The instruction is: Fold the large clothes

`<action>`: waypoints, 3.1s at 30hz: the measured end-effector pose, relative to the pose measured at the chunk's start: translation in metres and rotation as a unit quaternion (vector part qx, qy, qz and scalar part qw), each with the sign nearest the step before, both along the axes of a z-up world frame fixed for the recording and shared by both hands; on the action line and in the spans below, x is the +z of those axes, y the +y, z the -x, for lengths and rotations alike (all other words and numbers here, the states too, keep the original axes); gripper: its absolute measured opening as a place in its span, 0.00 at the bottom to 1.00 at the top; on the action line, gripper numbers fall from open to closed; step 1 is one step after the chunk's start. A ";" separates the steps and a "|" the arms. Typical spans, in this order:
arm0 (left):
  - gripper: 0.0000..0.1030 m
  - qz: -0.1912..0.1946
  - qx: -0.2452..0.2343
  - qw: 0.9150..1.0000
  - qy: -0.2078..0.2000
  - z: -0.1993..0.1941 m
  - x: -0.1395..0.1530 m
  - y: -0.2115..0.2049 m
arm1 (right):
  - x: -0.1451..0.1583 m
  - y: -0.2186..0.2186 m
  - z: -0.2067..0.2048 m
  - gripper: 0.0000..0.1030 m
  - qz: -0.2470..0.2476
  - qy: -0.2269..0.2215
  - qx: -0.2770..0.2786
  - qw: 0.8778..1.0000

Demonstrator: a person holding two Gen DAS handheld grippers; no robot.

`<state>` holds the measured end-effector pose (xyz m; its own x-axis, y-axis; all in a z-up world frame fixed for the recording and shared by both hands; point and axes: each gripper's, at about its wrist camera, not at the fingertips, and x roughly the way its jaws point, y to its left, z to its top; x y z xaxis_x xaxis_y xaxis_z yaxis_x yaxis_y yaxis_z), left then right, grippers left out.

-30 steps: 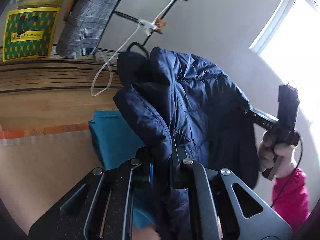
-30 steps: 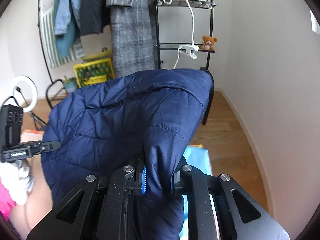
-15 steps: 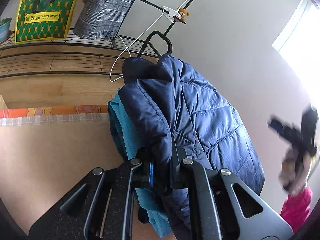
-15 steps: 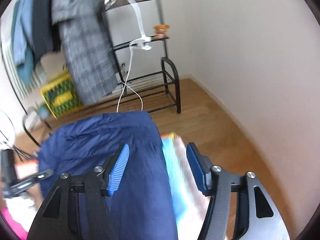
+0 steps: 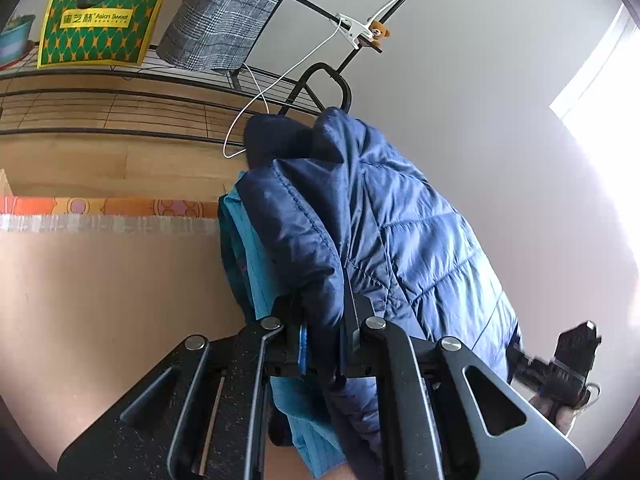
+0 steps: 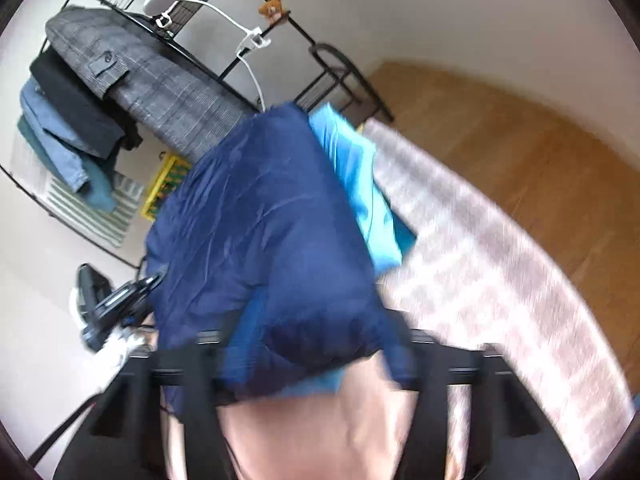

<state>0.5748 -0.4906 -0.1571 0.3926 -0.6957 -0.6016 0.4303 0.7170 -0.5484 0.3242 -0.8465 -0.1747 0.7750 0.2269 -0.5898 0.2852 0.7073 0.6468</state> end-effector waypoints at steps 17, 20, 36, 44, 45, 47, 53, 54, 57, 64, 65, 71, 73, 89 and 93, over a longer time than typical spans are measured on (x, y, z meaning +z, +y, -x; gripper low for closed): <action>0.31 -0.087 0.024 0.993 -0.078 0.032 0.046 0.031 | 0.019 0.010 0.018 0.39 0.101 0.034 -0.038 0.994; 0.31 -0.073 0.025 0.992 -0.097 0.058 0.080 0.057 | 0.042 0.018 0.038 0.39 0.123 0.019 -0.049 0.991; 0.31 -0.064 0.008 0.970 -0.234 0.286 0.273 0.223 | 0.232 0.113 0.225 0.42 0.239 -0.094 -0.063 0.964; 0.31 -0.064 -0.004 0.958 -0.281 0.404 0.345 0.298 | 0.293 0.149 0.312 0.43 0.274 -0.133 -0.073 0.950; 0.31 -0.063 -0.005 0.956 -0.286 0.417 0.352 0.306 | 0.299 0.154 0.319 0.45 0.280 -0.137 -0.074 0.947; 0.32 -0.060 -0.012 0.957 -0.285 0.436 0.356 0.316 | 0.307 0.164 0.333 0.51 0.288 -0.143 -0.076 0.944; 0.59 -0.053 -0.022 0.963 -0.264 0.474 0.321 0.325 | 0.297 0.210 0.343 0.55 0.302 -0.129 -0.066 0.942; 0.59 -0.054 -0.030 0.964 -0.258 0.480 0.308 0.322 | 0.293 0.221 0.342 0.58 0.310 -0.125 -0.063 0.940; 0.71 -0.064 -0.038 0.964 -0.257 0.495 0.284 0.315 | 0.283 0.255 0.343 0.64 0.339 -0.117 -0.060 0.932; 0.82 -0.068 -0.036 0.960 -0.269 0.504 0.243 0.291 | 0.261 0.310 0.336 0.79 0.372 -0.118 -0.077 0.917; 0.89 -0.067 -0.034 0.960 -0.269 0.506 0.240 0.291 | 0.259 0.314 0.335 0.81 0.375 -0.119 -0.079 0.916; 0.99 -0.096 -0.018 0.950 -0.297 0.499 0.217 0.268 | 0.242 0.331 0.314 0.82 0.378 -0.118 -0.091 0.914; 0.99 -0.107 -0.018 0.948 -0.299 0.494 0.208 0.259 | 0.234 0.336 0.305 0.82 0.375 -0.117 -0.093 0.915; 1.00 -0.132 0.010 0.954 -0.267 0.447 0.153 0.241 | 0.179 0.350 0.252 0.82 0.380 -0.107 -0.105 0.913; 1.00 -0.140 0.009 0.956 -0.257 0.437 0.143 0.239 | 0.170 0.348 0.244 0.82 0.384 -0.101 -0.102 0.912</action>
<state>0.1378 -0.2518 -0.0143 0.6976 -0.5252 -0.4873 0.5771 0.8150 -0.0521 0.0805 -0.4986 -0.0047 0.8653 -0.3538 -0.3551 0.3911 0.9196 0.0367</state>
